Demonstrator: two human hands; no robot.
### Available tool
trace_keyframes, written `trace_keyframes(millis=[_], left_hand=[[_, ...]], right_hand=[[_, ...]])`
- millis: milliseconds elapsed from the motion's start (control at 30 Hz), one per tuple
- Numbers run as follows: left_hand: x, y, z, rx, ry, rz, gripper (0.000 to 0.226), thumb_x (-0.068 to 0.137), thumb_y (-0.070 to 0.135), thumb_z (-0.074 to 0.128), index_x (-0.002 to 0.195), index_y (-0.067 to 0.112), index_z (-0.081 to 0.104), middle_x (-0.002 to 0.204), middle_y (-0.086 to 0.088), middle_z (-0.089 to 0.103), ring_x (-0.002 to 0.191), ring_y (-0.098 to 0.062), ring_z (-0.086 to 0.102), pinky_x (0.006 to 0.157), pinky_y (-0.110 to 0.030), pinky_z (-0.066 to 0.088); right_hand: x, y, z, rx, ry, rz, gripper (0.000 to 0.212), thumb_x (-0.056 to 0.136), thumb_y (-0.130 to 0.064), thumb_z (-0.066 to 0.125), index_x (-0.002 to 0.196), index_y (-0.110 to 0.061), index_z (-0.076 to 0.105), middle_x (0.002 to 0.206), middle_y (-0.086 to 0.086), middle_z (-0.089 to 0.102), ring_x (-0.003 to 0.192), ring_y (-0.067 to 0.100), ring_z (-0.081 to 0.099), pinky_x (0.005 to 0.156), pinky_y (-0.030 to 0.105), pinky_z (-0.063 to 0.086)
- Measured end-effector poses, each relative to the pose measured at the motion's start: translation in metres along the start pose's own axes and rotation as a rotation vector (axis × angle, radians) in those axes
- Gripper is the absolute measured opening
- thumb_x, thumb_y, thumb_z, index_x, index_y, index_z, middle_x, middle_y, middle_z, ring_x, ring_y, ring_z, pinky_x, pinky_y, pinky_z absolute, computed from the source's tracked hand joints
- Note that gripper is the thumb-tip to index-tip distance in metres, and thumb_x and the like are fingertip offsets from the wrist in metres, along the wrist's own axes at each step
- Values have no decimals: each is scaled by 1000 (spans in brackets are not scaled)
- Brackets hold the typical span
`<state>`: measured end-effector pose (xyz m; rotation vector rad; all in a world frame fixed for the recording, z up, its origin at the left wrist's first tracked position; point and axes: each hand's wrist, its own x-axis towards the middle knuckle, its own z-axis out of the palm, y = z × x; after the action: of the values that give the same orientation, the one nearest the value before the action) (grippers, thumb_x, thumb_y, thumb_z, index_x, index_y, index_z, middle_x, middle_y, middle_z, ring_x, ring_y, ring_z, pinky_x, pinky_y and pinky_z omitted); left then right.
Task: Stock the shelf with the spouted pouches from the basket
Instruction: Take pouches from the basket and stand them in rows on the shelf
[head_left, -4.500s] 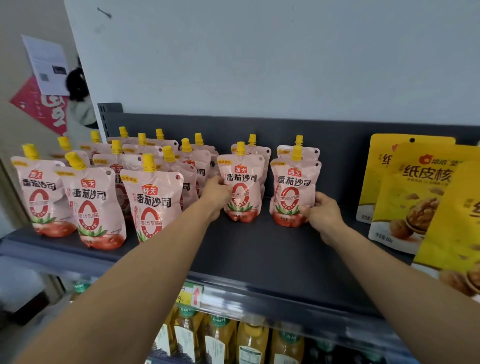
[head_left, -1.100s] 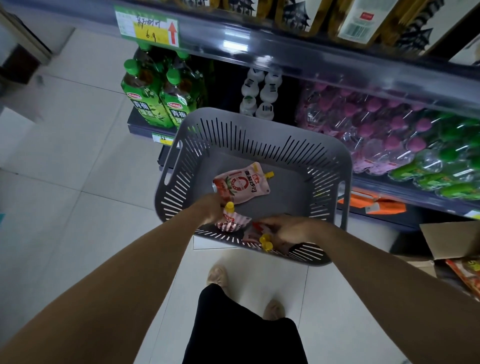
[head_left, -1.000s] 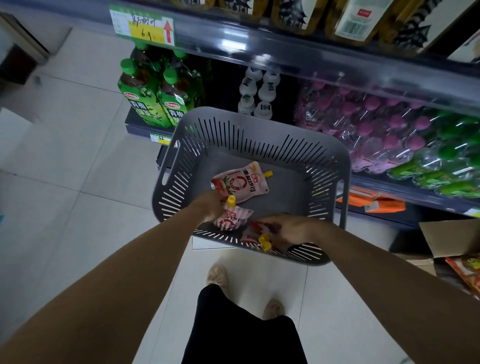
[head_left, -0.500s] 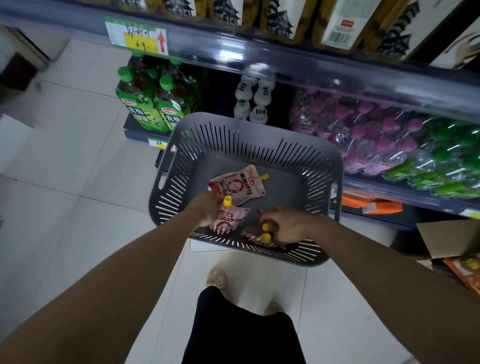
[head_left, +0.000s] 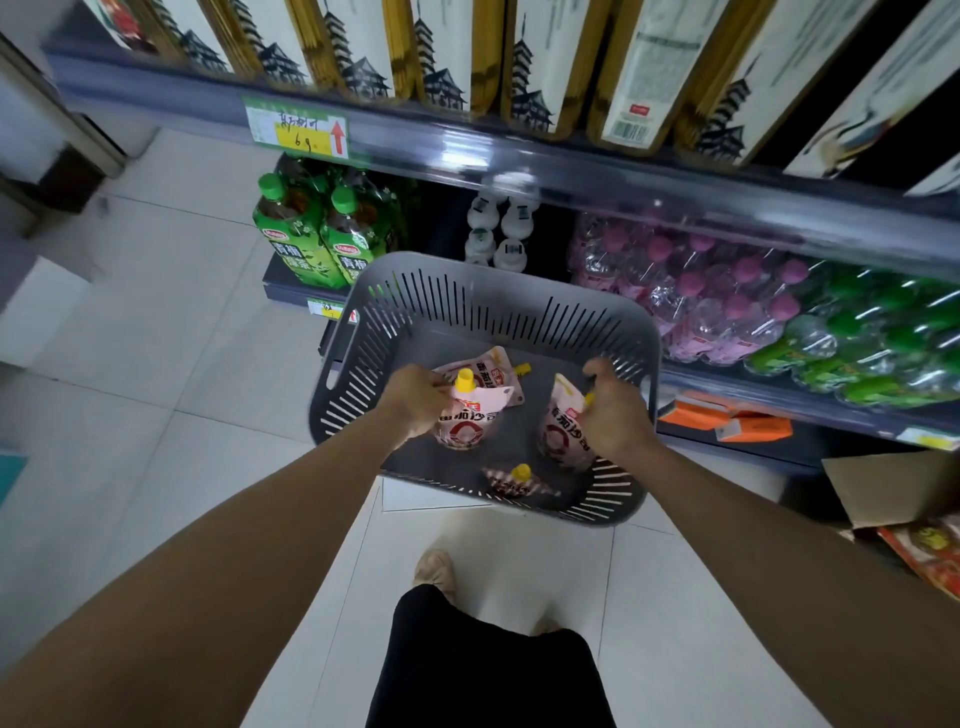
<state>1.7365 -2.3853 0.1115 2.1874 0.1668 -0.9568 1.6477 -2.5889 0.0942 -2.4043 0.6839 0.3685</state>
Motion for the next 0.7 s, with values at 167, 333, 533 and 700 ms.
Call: trace_keyframes(millis=[167, 333, 533, 700], left_hand=[[-35, 45, -26, -296, -29, -2, 35, 85, -5, 59, 119, -9, 55, 119, -24, 62, 107, -35, 62, 84, -42, 55], [-88, 93, -69, -533, 2, 52, 28, 86, -9, 55, 113, -6, 56, 107, -15, 61, 101, -26, 63, 54, -23, 58], [-152, 149, -127, -614, 42, 261, 19, 83, -5, 59, 101, 3, 60, 98, -4, 63, 77, -14, 65, 52, -21, 58], [-199, 193, -166, -552, 92, 464, 13, 82, 4, 66, 80, 16, 60, 80, 1, 66, 64, -9, 68, 48, -18, 55]], right_hand=[[-10, -43, -52, 295, 40, -22, 32, 72, 4, 69, 103, -3, 65, 95, 11, 65, 85, 19, 56, 67, 22, 41], [-46, -89, -122, 492, 27, -100, 11, 74, 5, 68, 78, 8, 58, 75, 13, 56, 73, 19, 52, 59, 22, 44], [-88, -151, -205, 467, 76, -269, 12, 80, 3, 64, 83, 12, 58, 75, 10, 48, 72, 16, 42, 65, 27, 34], [-124, -196, -265, 474, 208, -383, 5, 81, 5, 62, 81, 5, 57, 75, 9, 54, 75, 17, 48, 70, 30, 40]])
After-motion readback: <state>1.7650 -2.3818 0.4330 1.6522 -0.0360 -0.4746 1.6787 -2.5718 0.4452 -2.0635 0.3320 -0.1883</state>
